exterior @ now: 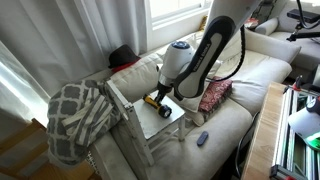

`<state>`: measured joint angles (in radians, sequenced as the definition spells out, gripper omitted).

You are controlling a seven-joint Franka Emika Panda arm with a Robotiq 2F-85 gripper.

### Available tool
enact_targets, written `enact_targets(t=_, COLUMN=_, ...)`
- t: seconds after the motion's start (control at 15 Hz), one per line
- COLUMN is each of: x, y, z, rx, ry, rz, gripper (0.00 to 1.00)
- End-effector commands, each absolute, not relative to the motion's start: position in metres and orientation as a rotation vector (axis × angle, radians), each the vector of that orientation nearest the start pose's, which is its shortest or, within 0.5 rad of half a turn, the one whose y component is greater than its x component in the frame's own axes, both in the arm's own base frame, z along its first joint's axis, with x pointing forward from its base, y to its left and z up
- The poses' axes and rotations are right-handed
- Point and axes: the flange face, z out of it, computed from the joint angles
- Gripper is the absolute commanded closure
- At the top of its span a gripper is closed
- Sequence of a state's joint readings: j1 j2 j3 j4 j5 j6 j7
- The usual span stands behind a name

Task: Switch off the flashlight

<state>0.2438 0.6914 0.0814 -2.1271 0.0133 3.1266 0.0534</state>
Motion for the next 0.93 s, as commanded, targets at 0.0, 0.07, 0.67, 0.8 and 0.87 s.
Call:
enact_targets(t=0.0, x=0.531, y=0.178, z=0.089, rx=-3.004, ry=-0.304, rz=-0.419, gripper=1.00)
enact_targets(t=0.07, x=0.529, y=0.173, z=0.093, rx=-3.017, ry=-0.294, rz=-0.420, gripper=0.99)
enact_targets(t=0.67, x=0.527, y=0.135, z=0.135, rx=-3.096, ry=-0.288, rz=-0.459, gripper=0.25)
enact_targets(t=0.8, x=0.527, y=0.134, z=0.148, rx=-3.097, ry=-0.301, rz=-0.480, gripper=0.10)
enact_targets(t=0.87, x=0.526, y=0.135, z=0.155, rx=-3.094, ry=-0.303, rz=-0.484, gripper=0.03)
